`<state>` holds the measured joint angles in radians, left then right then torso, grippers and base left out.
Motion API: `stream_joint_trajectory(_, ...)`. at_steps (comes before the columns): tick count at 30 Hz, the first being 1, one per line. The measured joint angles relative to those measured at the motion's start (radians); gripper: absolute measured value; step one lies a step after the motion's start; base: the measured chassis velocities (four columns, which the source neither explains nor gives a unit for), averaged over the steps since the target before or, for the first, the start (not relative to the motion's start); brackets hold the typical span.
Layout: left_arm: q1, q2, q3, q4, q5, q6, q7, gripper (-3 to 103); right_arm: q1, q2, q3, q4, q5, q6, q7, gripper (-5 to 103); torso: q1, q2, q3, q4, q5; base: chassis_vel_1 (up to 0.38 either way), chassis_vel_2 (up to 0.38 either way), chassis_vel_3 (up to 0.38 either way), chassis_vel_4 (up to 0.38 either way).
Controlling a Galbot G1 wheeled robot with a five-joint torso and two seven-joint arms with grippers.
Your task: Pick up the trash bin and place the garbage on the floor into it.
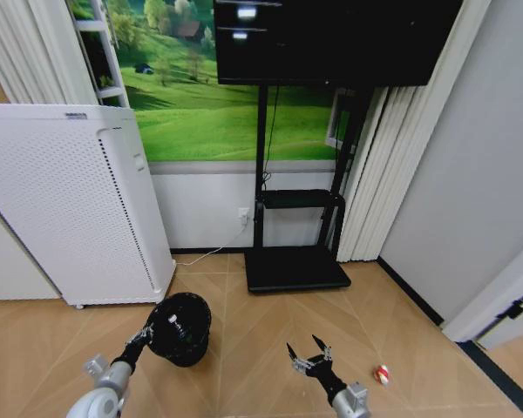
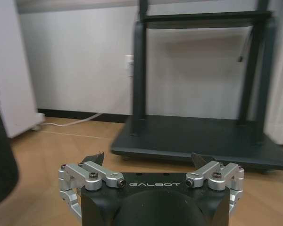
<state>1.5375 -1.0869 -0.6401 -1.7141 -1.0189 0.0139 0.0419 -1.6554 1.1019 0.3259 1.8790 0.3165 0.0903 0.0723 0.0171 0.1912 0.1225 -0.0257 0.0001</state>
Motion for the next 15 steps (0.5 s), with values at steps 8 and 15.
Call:
stream_joint_trajectory(8, -0.002, 0.000, -0.010, 0.004, -0.005, -0.008, 0.000, 7, 0.114, 0.052, 0.036, -0.151, -0.077, -0.034, 0.102, 100, 0.000, 0.000, 0.000, 0.0000, 0.0004, -0.243, -0.250, 0.246, 0.261)
stream_joint_trajectory(15, -0.004, 0.006, -0.033, 0.019, -0.022, -0.006, 0.009, 7, 0.222, 0.072, 0.094, -0.434, -0.094, -0.049, 0.130, 100, 0.000, 0.000, 0.000, 0.0003, 0.0001, 0.033, 0.012, 0.013, -0.001)
